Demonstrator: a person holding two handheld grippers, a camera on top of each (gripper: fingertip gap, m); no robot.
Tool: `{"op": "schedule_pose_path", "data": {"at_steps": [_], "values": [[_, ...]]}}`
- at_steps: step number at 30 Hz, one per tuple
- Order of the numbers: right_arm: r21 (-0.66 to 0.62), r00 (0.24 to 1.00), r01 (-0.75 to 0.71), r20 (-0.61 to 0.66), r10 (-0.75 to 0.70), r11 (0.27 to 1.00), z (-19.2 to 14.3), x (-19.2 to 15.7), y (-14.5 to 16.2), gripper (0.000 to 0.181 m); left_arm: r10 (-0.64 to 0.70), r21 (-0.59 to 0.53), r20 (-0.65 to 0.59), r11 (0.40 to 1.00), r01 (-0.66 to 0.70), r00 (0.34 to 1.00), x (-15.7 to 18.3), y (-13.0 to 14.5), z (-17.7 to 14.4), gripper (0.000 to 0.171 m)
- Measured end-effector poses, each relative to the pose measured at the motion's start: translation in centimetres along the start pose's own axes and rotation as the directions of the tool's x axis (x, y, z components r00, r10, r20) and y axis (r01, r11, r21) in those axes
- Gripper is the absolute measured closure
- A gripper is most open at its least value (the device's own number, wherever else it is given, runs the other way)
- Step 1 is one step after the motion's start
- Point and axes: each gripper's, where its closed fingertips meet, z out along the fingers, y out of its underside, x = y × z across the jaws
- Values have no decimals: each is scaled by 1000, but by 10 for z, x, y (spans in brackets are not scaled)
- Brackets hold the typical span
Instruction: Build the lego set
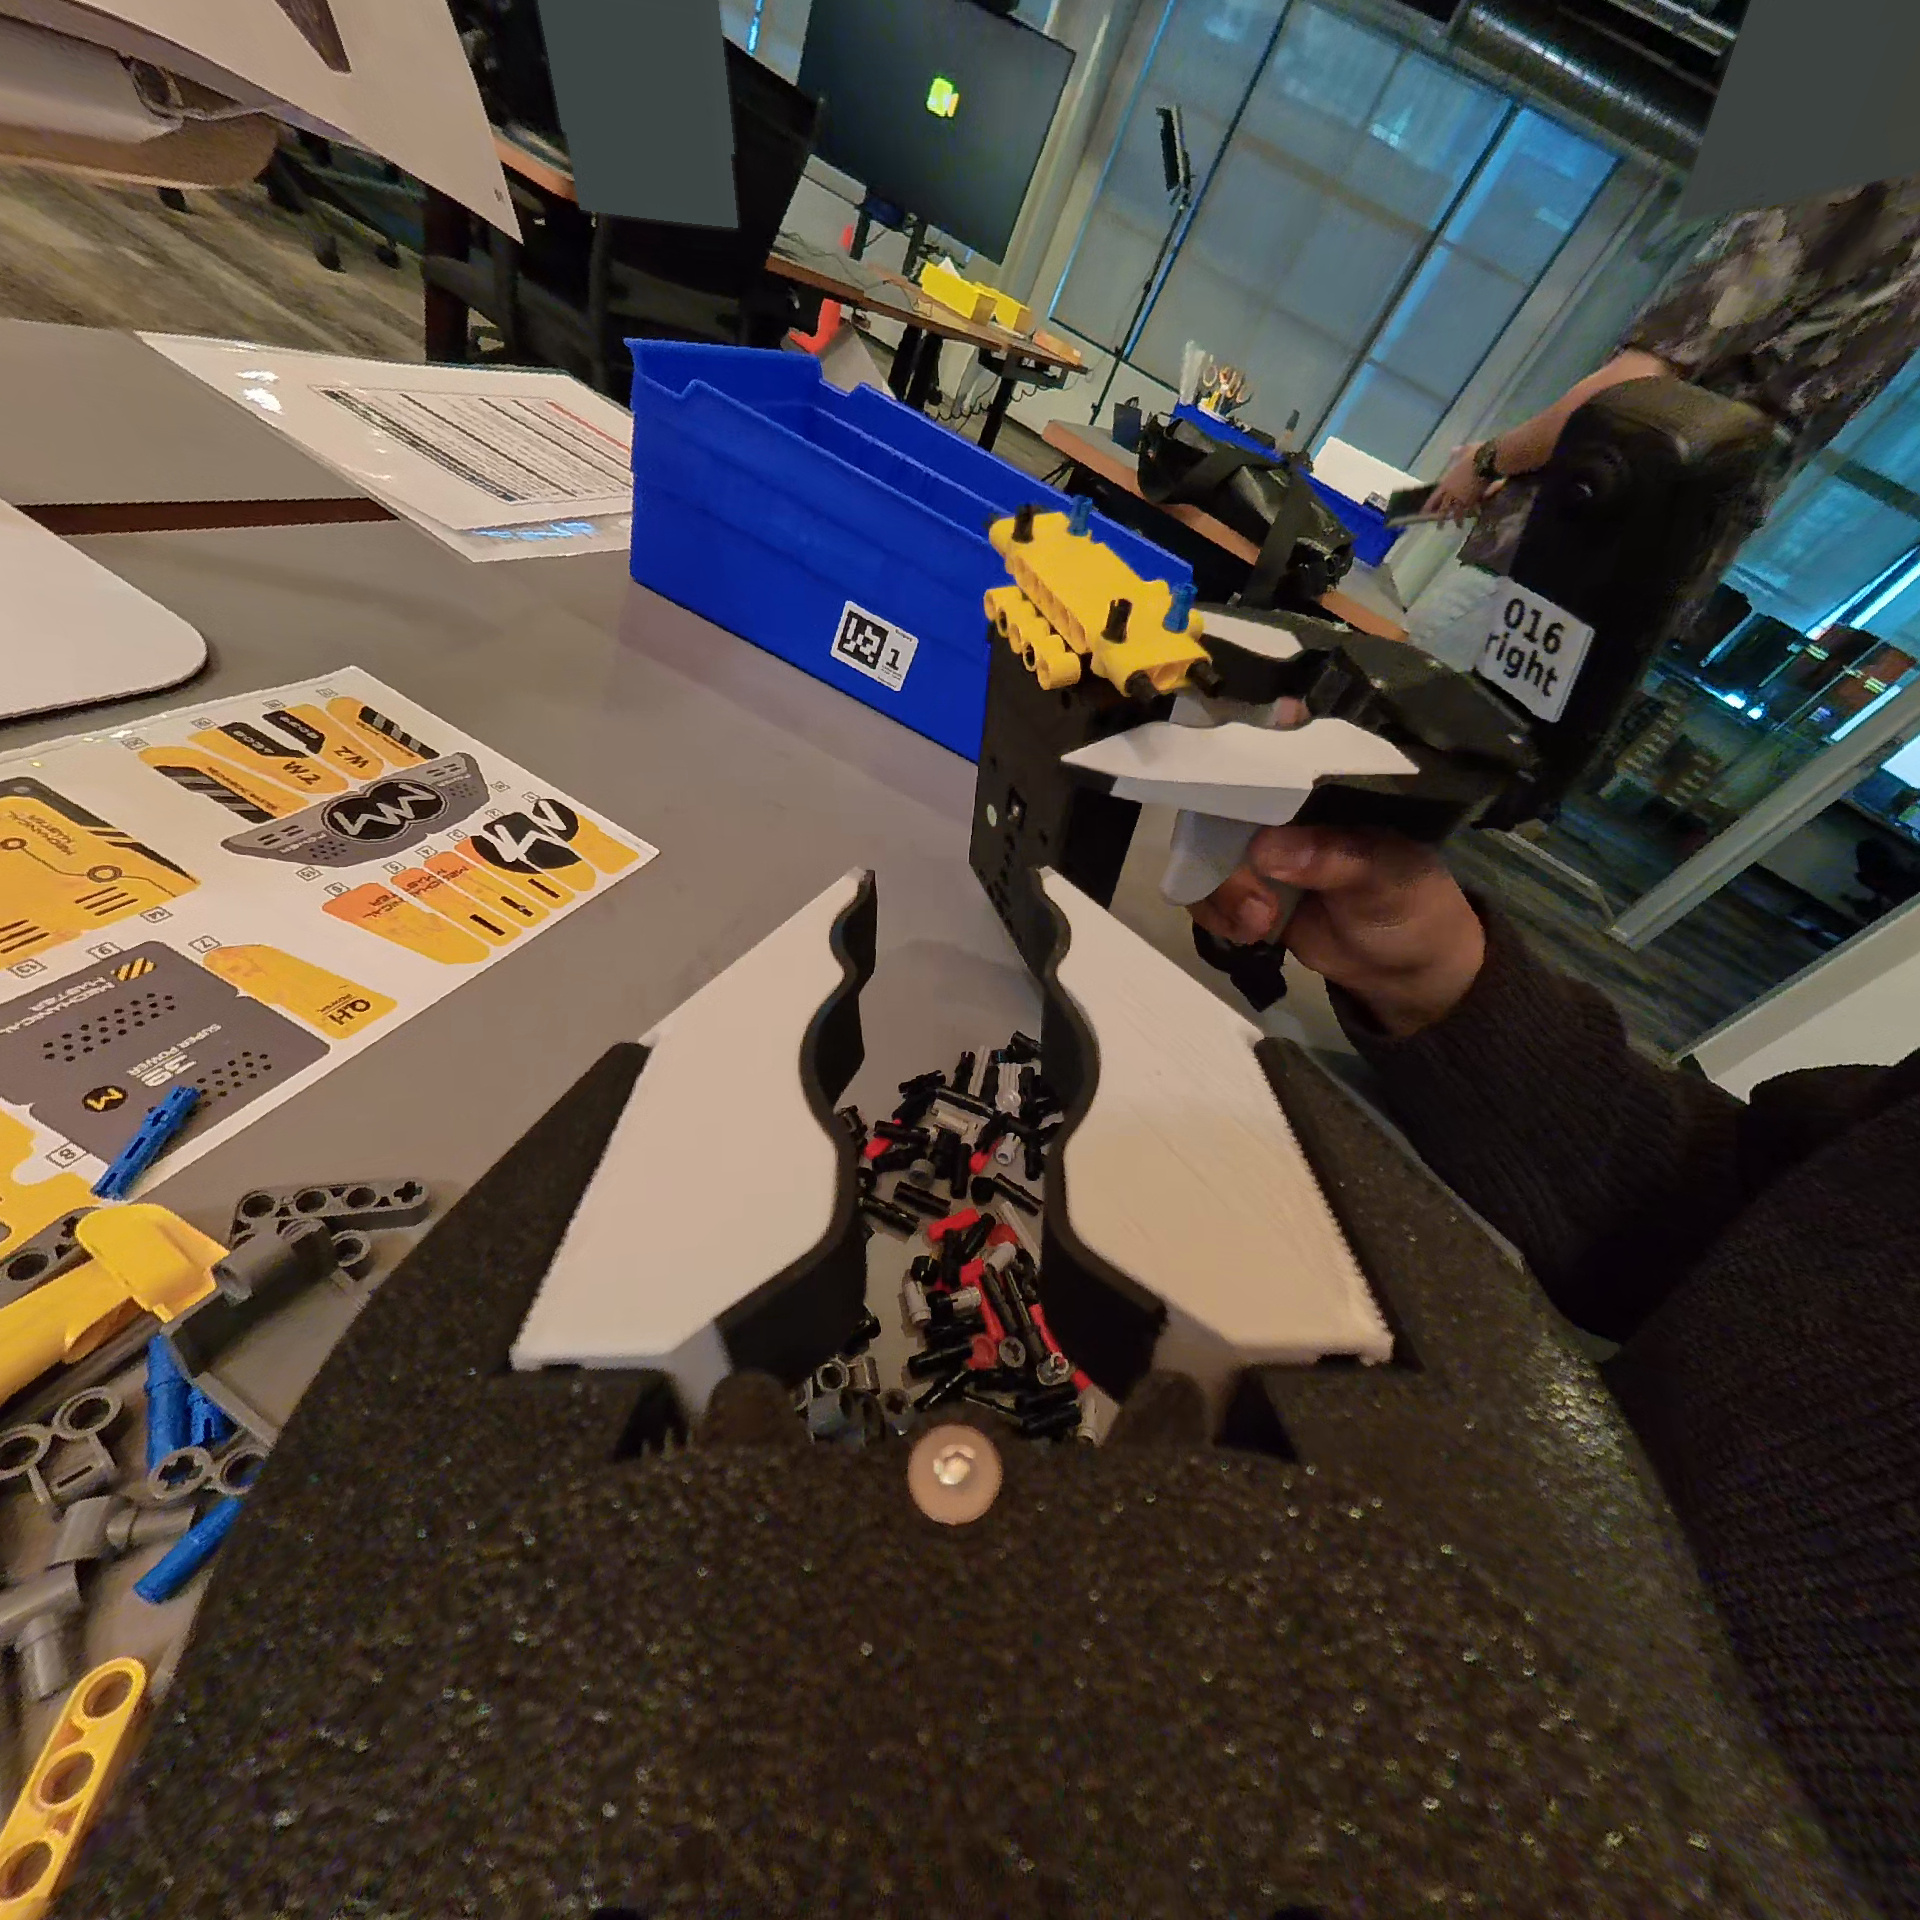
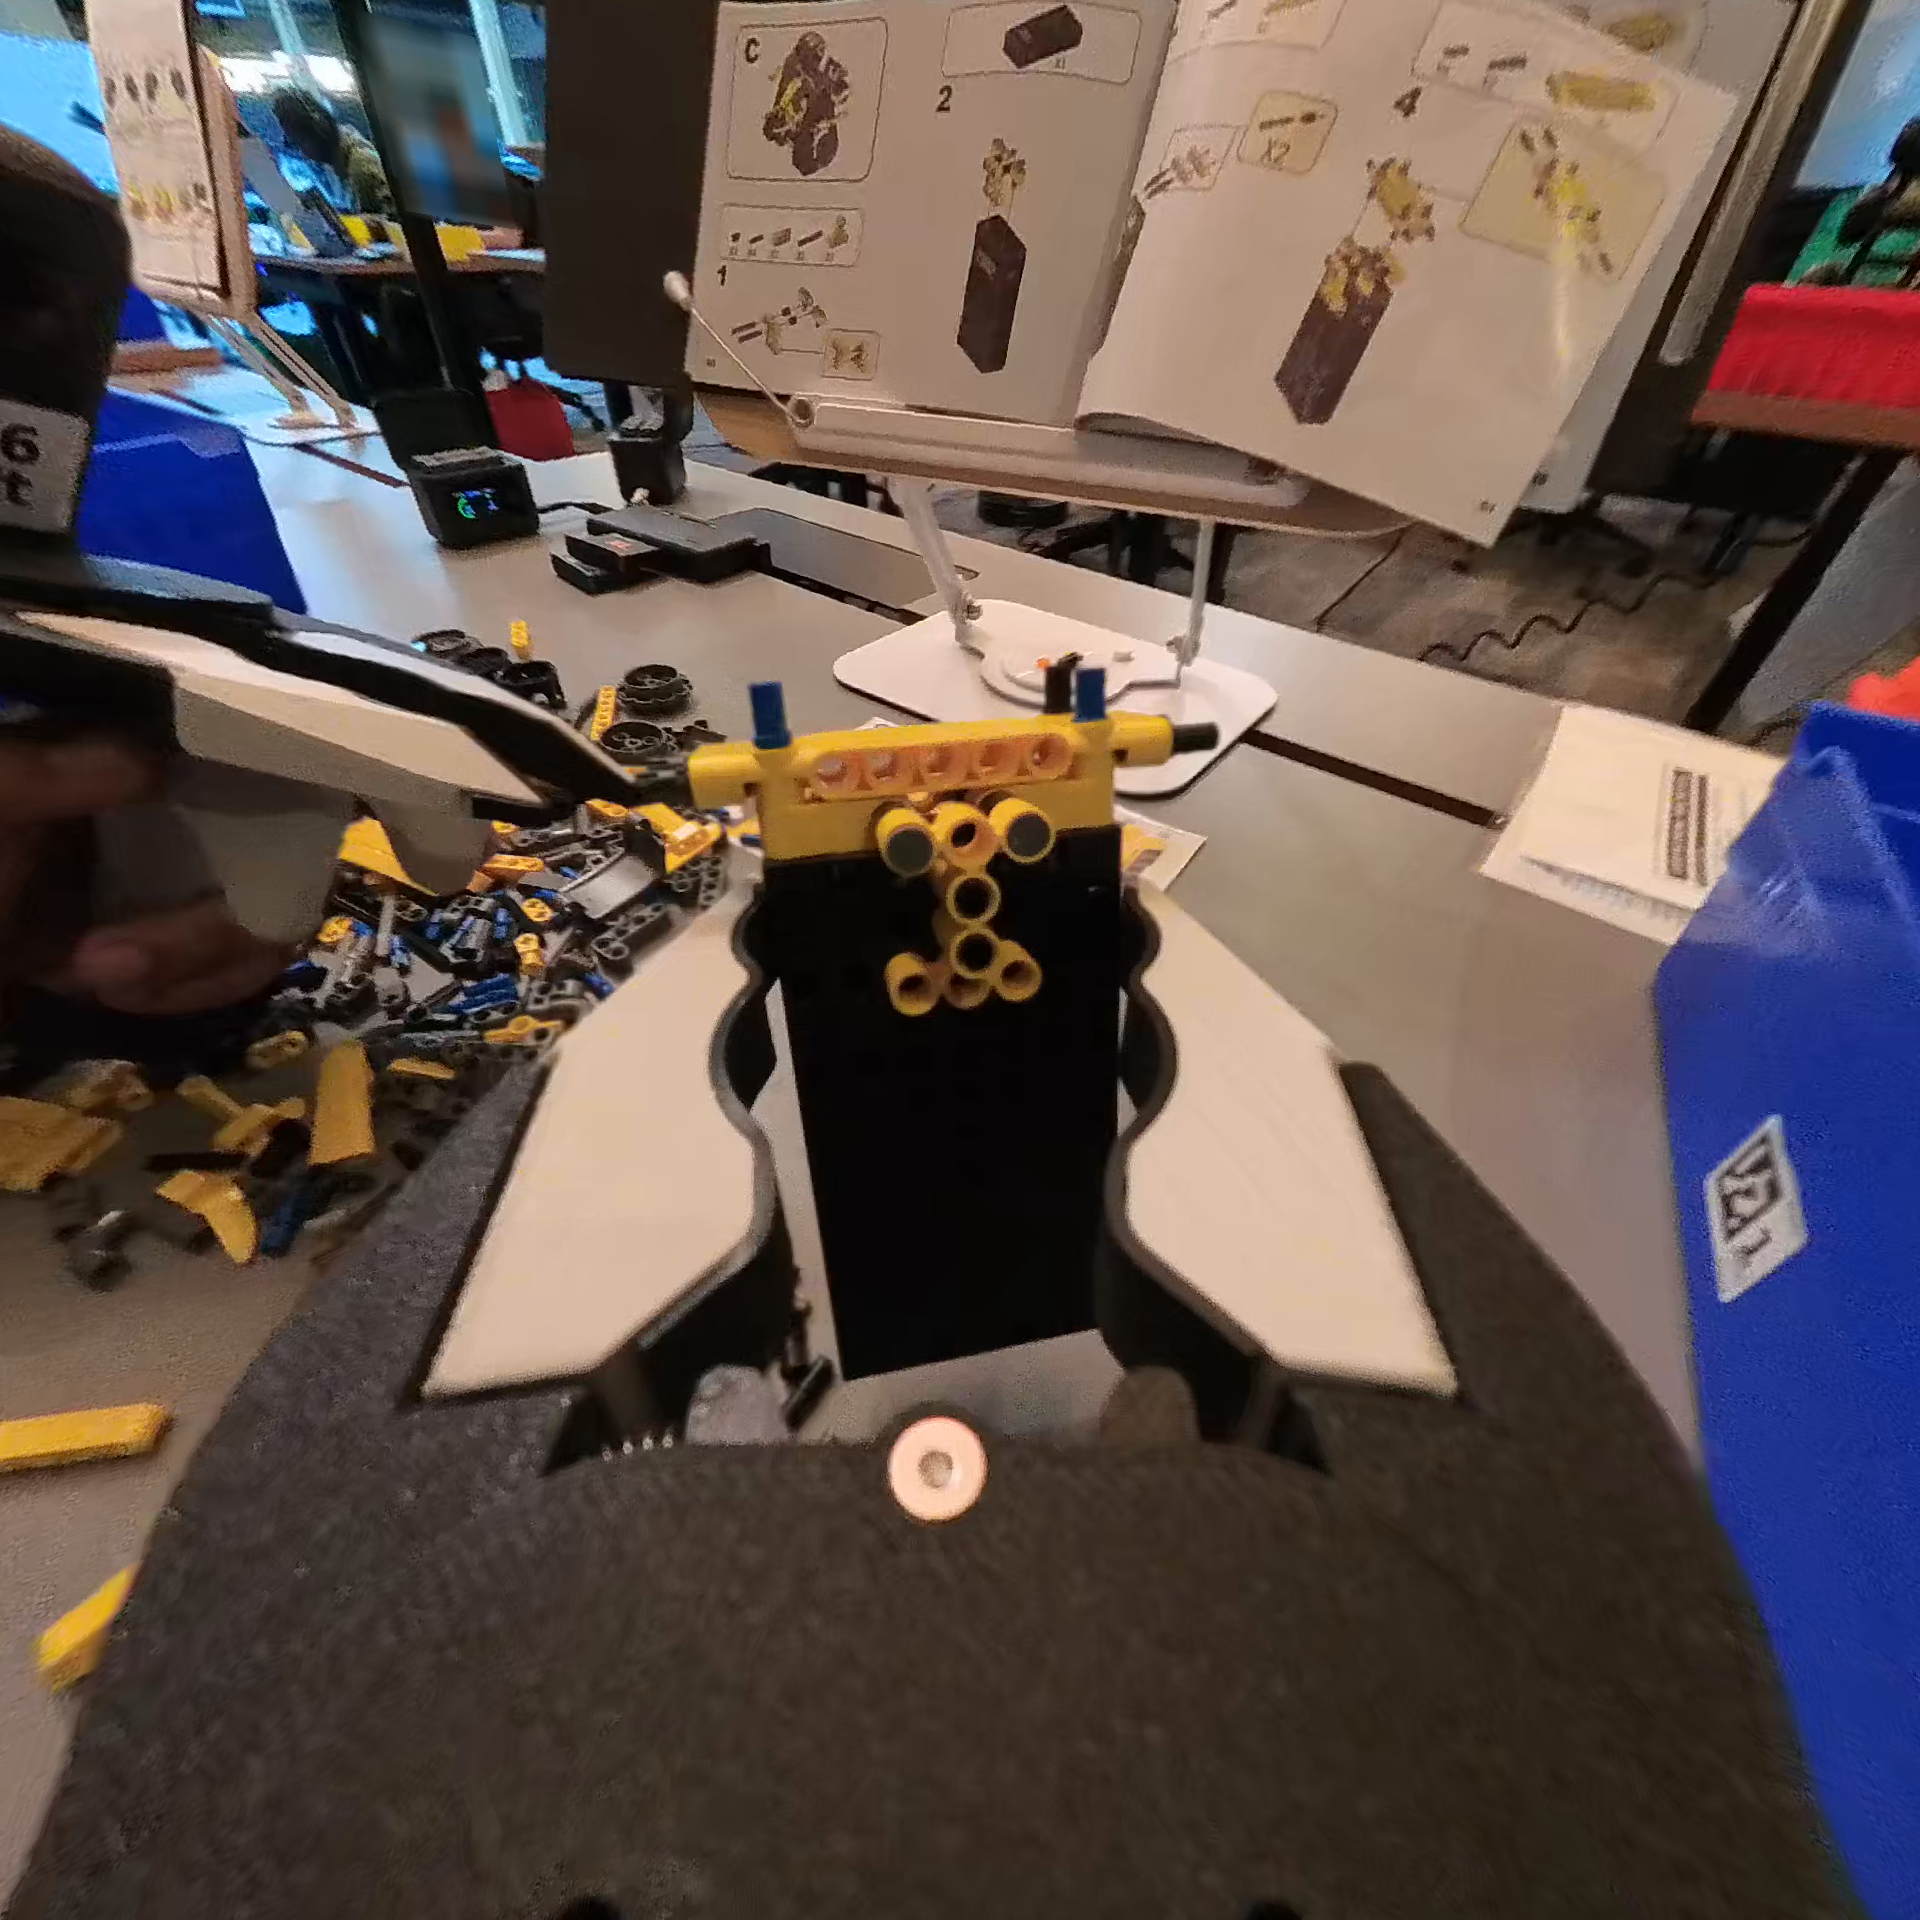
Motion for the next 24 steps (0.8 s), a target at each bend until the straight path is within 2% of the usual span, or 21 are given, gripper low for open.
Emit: {"op": "schedule_pose_path", "data": {"at_steps": [12,18,20,24], "values": [[7,972,207,-115,-205,978,-3,3,-6,116,-3,-6,0,1000,3,1000,-1,2,1,143],[-6,932,326,-169,-322,946,-3,2,-9,116,-4,-10,1,1000,4,1000,-1,3,1,143],[-9,935,320,-158,-317,948,-2,0,-7,116,-5,-12,1,1000,5,1000,-1,3,2,143],[33,975,201,-105,-197,979,-3,-2,-10,116,-2,-13,2,1000,2,1000,-1,3,2,143]]}}
